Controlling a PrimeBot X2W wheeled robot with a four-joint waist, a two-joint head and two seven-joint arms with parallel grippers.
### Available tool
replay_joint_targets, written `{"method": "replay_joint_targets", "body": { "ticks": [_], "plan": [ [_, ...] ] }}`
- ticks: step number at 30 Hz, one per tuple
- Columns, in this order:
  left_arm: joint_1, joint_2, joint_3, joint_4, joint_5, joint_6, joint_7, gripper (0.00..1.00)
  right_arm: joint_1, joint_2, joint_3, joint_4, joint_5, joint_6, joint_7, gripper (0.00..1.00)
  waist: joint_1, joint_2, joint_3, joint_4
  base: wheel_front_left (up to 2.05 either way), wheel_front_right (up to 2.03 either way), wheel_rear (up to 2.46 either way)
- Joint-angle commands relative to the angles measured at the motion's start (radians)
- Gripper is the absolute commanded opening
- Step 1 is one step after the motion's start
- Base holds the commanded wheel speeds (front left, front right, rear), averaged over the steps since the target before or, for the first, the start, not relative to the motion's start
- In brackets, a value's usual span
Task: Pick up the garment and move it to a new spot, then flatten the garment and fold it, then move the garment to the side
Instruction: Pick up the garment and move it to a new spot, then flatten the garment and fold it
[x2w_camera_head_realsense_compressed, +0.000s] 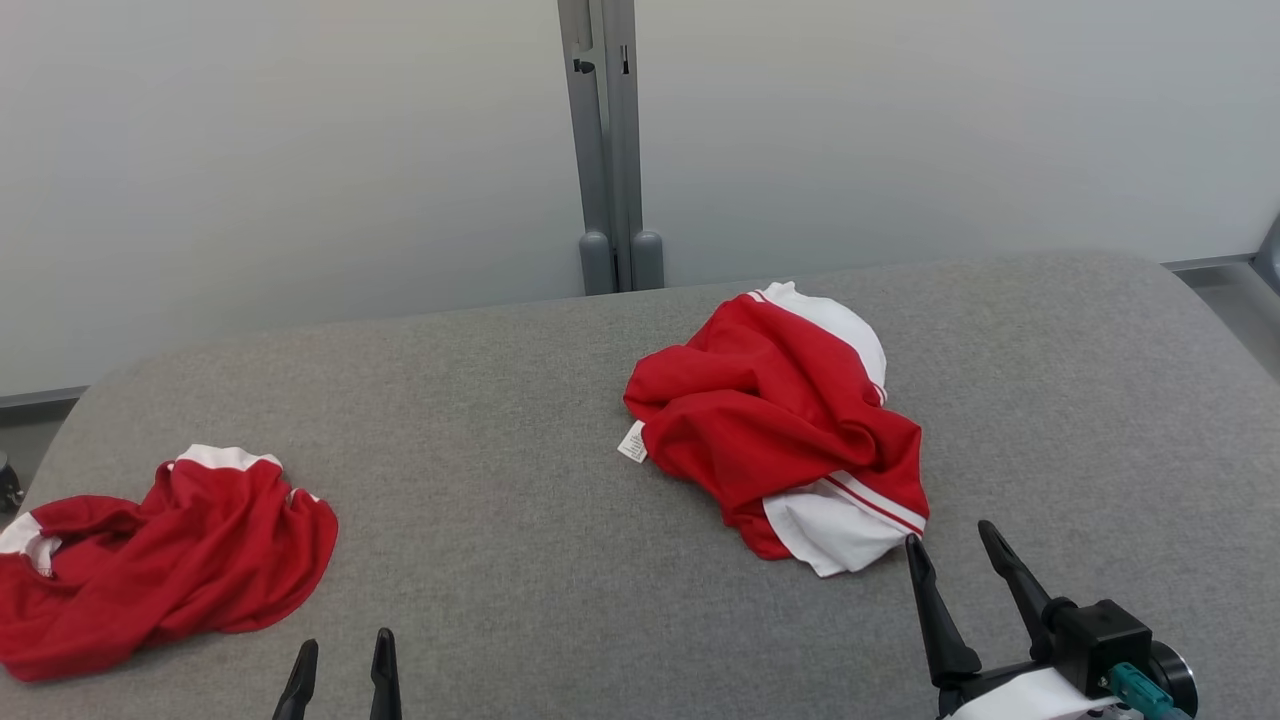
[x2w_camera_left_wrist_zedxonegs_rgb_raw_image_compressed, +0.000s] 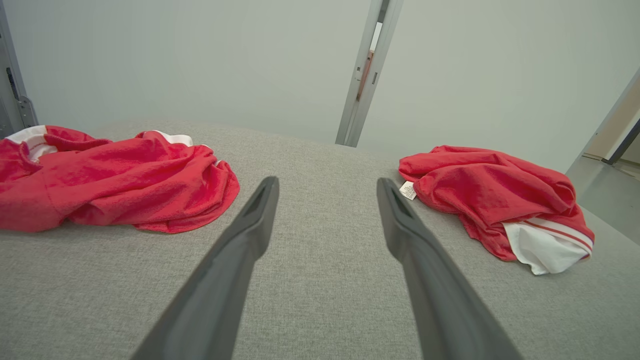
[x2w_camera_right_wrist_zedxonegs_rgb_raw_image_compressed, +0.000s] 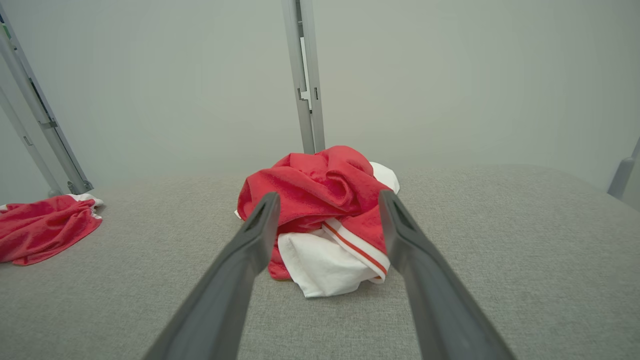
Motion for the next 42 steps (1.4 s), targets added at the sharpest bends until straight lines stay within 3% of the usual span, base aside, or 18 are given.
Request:
{"method": "replay_joint_targets", "body": {
  "ticks": [1,26,42],
  "plan": [
    [0.003,0.001,0.001,-0.001,0.007,-0.006,0.0,1.0,-0.002,-0.002,0.0,0.003,0.007,-0.001,0.0,1.0,0.0001,0.0,0.0,0.0,0.0,0.0,0.0],
    [-0.023,0.001,-0.027,-0.031,0.149,0.002,0.0,1.0,-0.016,-0.002,0.007,0.036,0.0,-0.001,0.0,1.0,0.0001,0.0,0.016,0.005,0.0,0.0,0.0],
    [-0.022,0.001,-0.029,-0.039,0.171,0.011,0.0,1.0,-0.014,-0.002,0.008,0.035,0.007,-0.001,0.0,1.0,0.0001,0.0,0.029,0.01,0.0,0.0,0.0]
  ]
}}
